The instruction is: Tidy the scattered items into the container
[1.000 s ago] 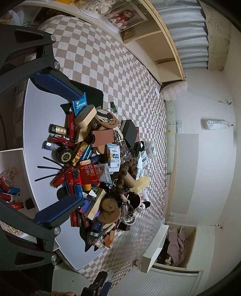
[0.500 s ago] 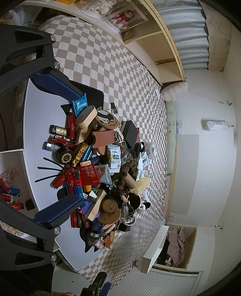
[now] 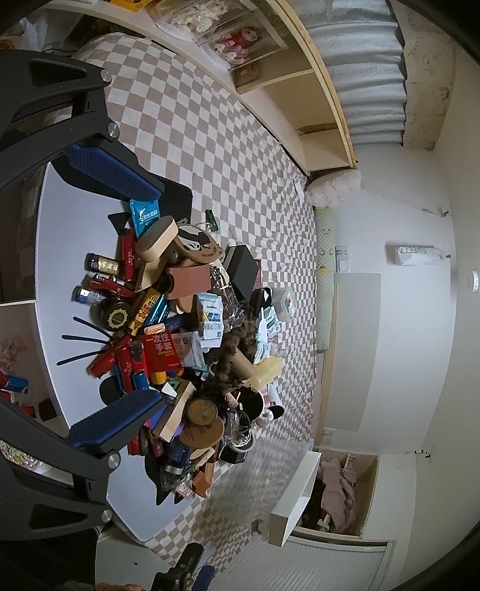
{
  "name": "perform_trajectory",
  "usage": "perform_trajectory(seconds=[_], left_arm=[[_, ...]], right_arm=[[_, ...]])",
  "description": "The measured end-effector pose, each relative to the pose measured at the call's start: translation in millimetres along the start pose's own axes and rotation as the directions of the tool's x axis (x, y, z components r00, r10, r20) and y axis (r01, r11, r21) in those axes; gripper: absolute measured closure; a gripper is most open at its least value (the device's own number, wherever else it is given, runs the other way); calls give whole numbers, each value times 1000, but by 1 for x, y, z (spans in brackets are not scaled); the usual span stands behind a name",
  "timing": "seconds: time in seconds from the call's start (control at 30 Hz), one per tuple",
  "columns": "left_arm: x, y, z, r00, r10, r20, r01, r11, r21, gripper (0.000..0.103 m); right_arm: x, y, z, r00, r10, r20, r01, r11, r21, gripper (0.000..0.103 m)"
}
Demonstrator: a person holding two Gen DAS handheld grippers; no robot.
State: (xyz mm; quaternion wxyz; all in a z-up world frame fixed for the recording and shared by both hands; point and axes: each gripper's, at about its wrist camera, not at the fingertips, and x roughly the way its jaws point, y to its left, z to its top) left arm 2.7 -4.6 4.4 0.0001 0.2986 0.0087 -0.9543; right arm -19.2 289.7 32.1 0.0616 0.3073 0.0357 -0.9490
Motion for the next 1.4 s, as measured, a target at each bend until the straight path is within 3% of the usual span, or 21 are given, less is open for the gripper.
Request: perform_trajectory(seconds=[0.27,0.5,0.83,1.1,1.4], left_arm=[[2,7,11,1000,-29,-3,29,999,-33,1],[1,17,32,998,-64,11,64,996,-66,0],[24,20,59,997,-78,24,79,996,-28,0],[72,24,56,986,-125,-114,125,992,-6,1],[113,7,15,949,-146,-280,177,980,89,1]], right_arm=[[0,10,6,1000,-9,19,11,997,-80,0],[7,13,17,994,-54,93,67,988,-142,0],[47,0,43,999,-43,23,46,988,-146,0],[96,-9,34,993,30,-118,-45,991,-130,0],[139,-7,-3,955,111,-273,-147,983,-112,0]])
